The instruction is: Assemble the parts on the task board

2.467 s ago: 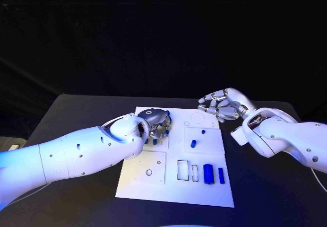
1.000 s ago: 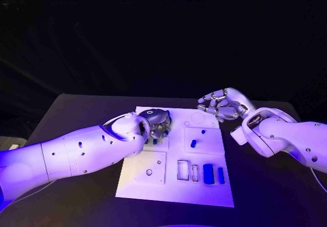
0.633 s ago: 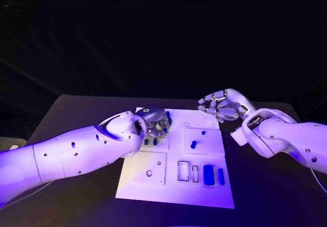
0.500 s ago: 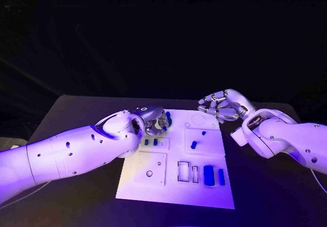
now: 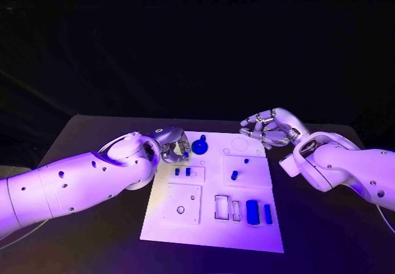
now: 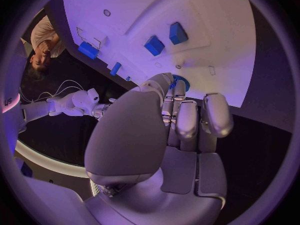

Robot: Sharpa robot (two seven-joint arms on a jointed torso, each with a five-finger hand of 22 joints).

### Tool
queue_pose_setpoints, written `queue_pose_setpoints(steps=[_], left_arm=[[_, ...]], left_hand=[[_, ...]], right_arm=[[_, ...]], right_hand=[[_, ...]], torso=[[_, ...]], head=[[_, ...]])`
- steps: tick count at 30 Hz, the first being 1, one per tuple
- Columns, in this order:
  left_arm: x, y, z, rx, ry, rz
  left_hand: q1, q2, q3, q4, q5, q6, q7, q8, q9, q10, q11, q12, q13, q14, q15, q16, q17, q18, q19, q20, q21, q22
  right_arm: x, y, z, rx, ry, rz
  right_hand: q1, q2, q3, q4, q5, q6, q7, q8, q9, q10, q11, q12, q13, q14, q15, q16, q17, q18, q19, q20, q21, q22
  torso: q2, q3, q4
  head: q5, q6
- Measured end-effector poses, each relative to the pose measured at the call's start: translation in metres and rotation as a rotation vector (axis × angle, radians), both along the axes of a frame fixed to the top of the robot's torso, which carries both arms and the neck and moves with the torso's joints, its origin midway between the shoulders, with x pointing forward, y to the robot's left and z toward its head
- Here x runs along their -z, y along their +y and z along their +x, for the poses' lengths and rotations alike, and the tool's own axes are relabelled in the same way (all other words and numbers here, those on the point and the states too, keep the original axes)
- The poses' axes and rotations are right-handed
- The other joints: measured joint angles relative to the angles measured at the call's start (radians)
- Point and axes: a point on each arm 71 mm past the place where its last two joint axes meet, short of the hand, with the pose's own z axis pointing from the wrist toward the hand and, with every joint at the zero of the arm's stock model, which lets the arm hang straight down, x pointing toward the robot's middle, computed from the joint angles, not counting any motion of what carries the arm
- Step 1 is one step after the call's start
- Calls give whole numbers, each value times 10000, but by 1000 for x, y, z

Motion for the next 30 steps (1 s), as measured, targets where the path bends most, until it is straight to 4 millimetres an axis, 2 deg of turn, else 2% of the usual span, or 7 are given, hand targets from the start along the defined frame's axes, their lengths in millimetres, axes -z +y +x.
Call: queue_pose_setpoints(steps=[17,30], left_arm=[[7,10,3,-263,398,42],[9,7,5,-271,486,37]], left_hand=[[0,0,27,28,0,-1,0,0,-5,-1,0,0,0,0,0,0,-33,10,0,0,0,-2],[0,0,27,27,0,-2,0,0,-6,-1,1,-35,0,-1,0,0,-32,12,-1,0,0,-3]], right_arm=[[0,1,0,-17,1,7],[0,2,-1,-41,2,16]], right_hand=[[0,0,0,0,0,0,0,0,7,1,1,0,-1,0,0,0,-1,0,0,0,0,0],[0,0,0,0,0,0,0,0,5,1,1,0,-1,0,0,0,5,0,0,0,0,0]], torso=[[9,-2,-7],[6,3,-7]], head=[[13,-8],[19,-36]])
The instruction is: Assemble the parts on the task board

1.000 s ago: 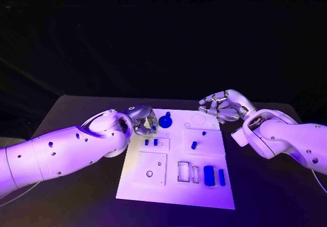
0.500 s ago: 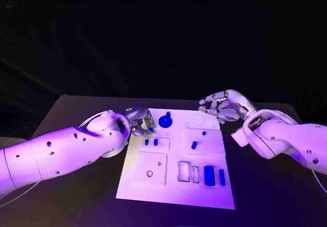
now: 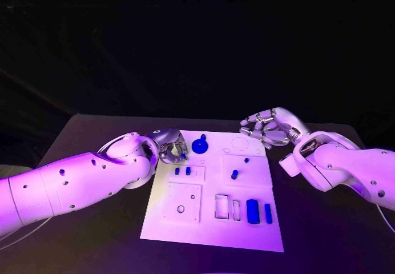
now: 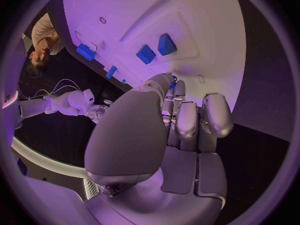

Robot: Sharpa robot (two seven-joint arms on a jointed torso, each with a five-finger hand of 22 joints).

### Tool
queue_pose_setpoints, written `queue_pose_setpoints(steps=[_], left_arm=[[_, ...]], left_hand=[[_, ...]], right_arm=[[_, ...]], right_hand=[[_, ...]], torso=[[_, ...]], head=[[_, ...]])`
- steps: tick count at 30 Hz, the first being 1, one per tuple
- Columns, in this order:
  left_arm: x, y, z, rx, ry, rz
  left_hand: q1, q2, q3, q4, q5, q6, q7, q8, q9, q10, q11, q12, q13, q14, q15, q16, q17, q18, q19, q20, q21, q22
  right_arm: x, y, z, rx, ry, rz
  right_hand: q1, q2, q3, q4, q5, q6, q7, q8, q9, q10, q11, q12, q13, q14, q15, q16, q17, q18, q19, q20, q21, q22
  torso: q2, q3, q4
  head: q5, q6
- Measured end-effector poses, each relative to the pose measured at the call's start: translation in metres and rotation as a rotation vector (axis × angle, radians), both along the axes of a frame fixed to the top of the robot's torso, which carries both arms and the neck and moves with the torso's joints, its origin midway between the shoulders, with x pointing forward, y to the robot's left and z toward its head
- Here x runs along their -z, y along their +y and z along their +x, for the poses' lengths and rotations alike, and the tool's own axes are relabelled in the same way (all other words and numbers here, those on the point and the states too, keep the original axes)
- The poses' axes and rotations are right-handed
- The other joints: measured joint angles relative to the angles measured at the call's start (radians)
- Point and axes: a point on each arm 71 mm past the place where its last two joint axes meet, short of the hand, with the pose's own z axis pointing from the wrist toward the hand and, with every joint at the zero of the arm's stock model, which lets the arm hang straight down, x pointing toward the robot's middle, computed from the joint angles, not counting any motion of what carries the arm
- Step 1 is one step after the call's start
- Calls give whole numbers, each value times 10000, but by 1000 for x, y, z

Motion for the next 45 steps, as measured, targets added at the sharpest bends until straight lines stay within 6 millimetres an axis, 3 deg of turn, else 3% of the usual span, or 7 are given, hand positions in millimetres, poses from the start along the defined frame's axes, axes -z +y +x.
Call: queue_pose_setpoints(steps=[36,45], left_arm=[[5,-9,2,222,426,297],[7,-8,2,212,520,373]], left_hand=[[-72,-71,26,-26,-188,-3,-2,-96,-29,72,0,-113,1,0,0,0,-65,3,0,0,0,-3],[-229,-119,81,-26,-225,-255,70,-444,-183,35,37,-369,-30,0,0,0,-156,4,0,0,0,-29]], right_arm=[[0,1,-1,-27,3,13],[0,1,-1,-26,0,14]], right_hand=[[0,0,0,0,0,0,0,0,-4,9,9,0,0,0,0,0,0,0,0,0,0,0],[0,0,0,0,0,0,0,0,-4,10,10,0,-1,0,0,0,-1,0,0,0,0,0]], torso=[[0,-4,-2],[0,0,0]], head=[[-51,-77],[-58,-85]])
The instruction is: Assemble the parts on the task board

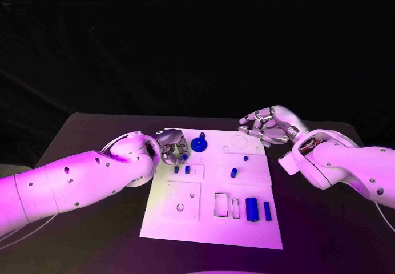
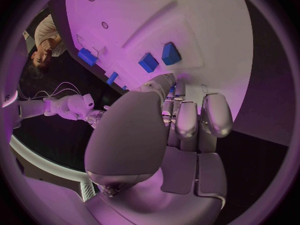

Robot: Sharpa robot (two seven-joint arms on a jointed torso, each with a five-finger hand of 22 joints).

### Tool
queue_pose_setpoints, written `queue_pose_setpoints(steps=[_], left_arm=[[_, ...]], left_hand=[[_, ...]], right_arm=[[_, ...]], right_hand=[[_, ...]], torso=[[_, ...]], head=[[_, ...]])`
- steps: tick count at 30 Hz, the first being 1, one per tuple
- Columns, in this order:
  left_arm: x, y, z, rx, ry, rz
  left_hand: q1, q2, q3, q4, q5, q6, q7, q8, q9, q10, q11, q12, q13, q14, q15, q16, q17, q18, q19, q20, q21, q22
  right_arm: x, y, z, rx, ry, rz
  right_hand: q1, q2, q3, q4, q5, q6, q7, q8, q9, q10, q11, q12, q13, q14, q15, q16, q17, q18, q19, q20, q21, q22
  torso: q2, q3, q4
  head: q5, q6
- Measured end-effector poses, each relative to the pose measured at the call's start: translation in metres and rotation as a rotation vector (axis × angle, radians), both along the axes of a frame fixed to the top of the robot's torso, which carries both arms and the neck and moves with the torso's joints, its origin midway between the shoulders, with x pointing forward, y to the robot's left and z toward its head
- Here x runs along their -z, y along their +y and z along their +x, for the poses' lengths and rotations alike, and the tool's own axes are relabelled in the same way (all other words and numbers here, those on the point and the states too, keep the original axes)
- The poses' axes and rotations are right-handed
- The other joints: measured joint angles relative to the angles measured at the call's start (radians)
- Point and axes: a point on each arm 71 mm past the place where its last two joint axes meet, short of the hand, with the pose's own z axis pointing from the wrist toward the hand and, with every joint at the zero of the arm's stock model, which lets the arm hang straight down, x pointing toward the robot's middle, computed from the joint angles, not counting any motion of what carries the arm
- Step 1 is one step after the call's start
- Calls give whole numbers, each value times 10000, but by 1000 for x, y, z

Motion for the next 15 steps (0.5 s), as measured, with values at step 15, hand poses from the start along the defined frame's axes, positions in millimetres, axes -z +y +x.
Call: queue_pose_setpoints(steps=[15], left_arm=[[1,4,0,-144,48,73]], left_hand=[[-156,-156,115,55,0,-753,180,-115,-307,-106,104,-325,-36,-71,71,0,-187,1,-37,37,-80,-67]], right_arm=[[0,-1,0,22,9,-35]], right_hand=[[110,21,0,0,0,-1,-1,0,-2,-794,-3,-980,-1064,-315,14,-860,-826,161,-410,19,-973,-465]], torso=[[-7,-4,3]], head=[[16,12]])
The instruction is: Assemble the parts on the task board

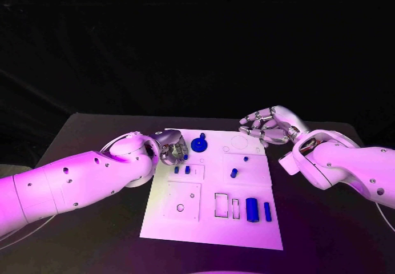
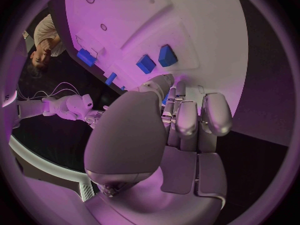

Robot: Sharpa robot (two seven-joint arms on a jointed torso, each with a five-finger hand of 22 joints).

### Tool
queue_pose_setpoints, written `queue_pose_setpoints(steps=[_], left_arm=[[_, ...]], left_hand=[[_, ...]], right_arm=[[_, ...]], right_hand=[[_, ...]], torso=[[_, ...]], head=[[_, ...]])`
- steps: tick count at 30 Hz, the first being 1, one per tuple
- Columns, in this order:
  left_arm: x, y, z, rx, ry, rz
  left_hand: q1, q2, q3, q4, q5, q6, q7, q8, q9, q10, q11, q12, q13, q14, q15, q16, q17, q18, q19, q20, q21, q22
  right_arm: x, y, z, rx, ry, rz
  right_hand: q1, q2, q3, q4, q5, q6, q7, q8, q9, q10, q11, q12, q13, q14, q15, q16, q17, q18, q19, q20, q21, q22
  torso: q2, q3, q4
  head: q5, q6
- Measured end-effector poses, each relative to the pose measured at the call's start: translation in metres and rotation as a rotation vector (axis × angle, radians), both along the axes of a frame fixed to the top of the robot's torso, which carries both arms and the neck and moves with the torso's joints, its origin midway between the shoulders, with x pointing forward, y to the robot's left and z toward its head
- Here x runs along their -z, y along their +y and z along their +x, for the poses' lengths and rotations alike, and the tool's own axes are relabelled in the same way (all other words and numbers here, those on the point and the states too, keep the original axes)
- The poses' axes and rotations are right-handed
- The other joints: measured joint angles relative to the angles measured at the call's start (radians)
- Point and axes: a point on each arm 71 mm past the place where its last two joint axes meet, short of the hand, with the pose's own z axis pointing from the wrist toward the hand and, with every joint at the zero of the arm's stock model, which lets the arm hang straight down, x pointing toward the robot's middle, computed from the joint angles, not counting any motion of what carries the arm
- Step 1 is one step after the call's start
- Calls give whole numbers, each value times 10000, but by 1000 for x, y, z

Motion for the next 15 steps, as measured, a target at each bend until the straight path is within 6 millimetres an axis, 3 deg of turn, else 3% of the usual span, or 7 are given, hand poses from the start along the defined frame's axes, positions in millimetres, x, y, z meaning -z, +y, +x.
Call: queue_pose_setpoints(steps=[4,5,9,11,15], left_arm=[[0,2,0,-59,5,22],[0,3,0,-80,5,29],[0,10,1,-216,-7,61],[0,15,0,-297,-8,44],[-3,26,-1,-493,-45,-239]], left_hand=[[-20,-20,25,25,0,-70,1,0,-33,-1,1,-4,0,-4,4,-11,-25,0,-36,36,-11,-23],[-38,-38,25,25,0,-70,1,0,-42,-1,1,-44,0,-33,33,-63,-58,0,-36,36,-42,-40],[-38,-38,42,8,0,-106,36,0,-54,-1,1,-47,-5,-35,34,-120,-165,1,-58,58,-117,-90],[-38,-38,68,14,0,-106,36,0,-54,-38,38,-116,-11,-72,71,-238,-333,1,-92,91,-211,-157],[-92,-92,80,26,0,155,-69,123,-49,-10,11,-116,7,-146,72,-313,-514,0,-108,107,-242,-210]], right_arm=[[0,0,0,7,19,-41],[1,-1,0,11,31,-65],[3,-4,2,3,198,-363],[5,-6,4,-41,334,-662],[10,-10,5,-253,597,-1664]], right_hand=[[259,3,29,-28,-141,0,0,40,12,-246,7,-731,-598,-136,2,-615,-548,28,-218,-2,-608,-327],[362,5,72,-43,-251,0,0,40,12,-266,16,-995,-815,-136,2,-735,-641,154,-218,-2,-709,-376],[1077,-1,339,-227,-1126,13,13,40,12,-314,47,-2297,-1894,-136,2,-900,-759,154,-200,-5,-782,-381],[1466,-65,521,-316,-1538,83,81,115,11,-316,110,-3075,-2555,-93,45,-978,-803,153,3,2,-603,-254],[1988,-194,781,-448,-1779,431,52,194,11,21,102,-4138,-3474,231,3,-604,-435,155,493,-26,220,261]], torso=[[0,-1,3],[-1,0,3],[-6,-7,3],[-9,-11,3],[-15,-13,3]], head=[[-6,1],[-6,2],[-9,15],[-9,23],[-47,56]])
